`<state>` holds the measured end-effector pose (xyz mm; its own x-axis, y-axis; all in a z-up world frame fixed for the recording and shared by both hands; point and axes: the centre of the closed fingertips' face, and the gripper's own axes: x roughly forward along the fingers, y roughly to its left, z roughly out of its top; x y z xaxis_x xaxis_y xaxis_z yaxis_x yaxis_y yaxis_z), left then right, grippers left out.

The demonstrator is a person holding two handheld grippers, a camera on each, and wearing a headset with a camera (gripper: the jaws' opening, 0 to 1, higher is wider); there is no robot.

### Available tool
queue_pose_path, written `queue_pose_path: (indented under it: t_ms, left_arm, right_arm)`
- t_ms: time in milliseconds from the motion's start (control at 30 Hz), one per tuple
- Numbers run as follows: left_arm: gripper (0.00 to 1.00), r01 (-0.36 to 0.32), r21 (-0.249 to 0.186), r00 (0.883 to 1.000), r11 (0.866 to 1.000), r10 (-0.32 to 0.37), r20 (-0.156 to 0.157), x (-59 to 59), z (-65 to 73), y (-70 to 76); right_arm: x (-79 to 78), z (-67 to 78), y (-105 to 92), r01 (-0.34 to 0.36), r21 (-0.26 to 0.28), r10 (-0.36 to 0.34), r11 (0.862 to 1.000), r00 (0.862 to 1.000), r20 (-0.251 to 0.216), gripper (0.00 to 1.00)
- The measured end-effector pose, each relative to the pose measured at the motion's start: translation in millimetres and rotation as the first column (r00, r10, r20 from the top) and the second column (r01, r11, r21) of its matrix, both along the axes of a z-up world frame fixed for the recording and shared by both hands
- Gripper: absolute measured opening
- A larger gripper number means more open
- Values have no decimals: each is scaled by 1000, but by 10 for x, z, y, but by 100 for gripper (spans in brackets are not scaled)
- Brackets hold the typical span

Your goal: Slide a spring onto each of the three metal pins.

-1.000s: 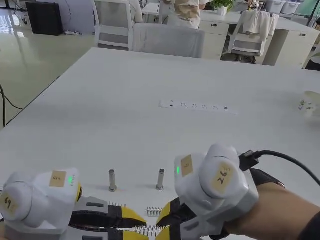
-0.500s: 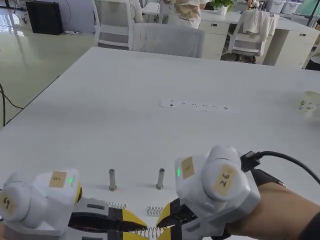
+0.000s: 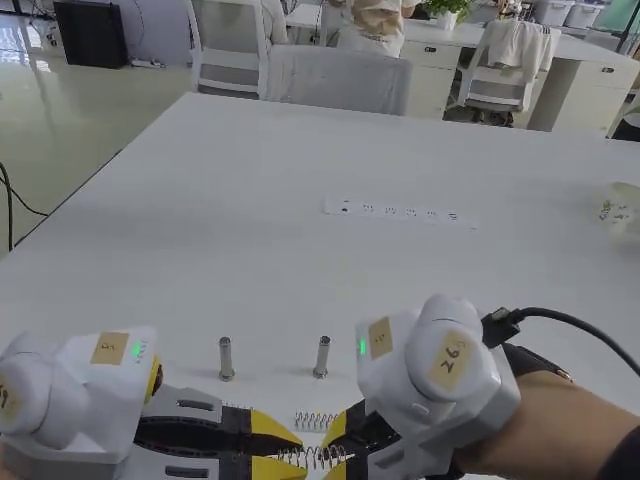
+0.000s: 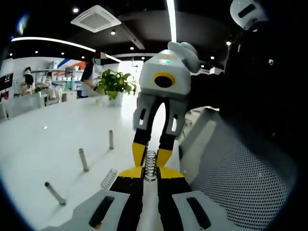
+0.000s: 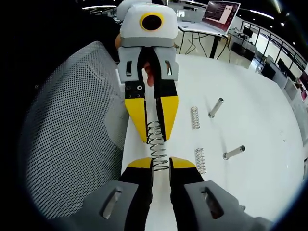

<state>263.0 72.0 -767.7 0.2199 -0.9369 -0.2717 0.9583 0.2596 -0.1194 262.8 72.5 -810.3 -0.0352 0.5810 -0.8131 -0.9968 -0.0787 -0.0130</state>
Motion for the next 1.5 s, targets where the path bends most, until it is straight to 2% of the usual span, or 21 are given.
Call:
queue_pose_path:
  t_ms: [267,933,1300,1500]
  left_arm:
    - [2,-2,2,1000,1000,2,4,13,-13,0]
    - [3,16,31,1000,999,-16,7,-25,-53,-10]
    - [3,26,28,1000,999,-26,8,-33,-41,-36]
    - [3,37,38,999,999,-38,24,-43,-49,-49]
  right_arm:
    - [4,15,-2,4,7,-4,1000,1000,0,9]
    - [-88,297,83,14,58,-11,998,999,-51,9]
    - [-119,327,63,4,30,-2,1000,998,-60,8]
    - [-136,335,63,-8,16,8,1000,998,-57,8]
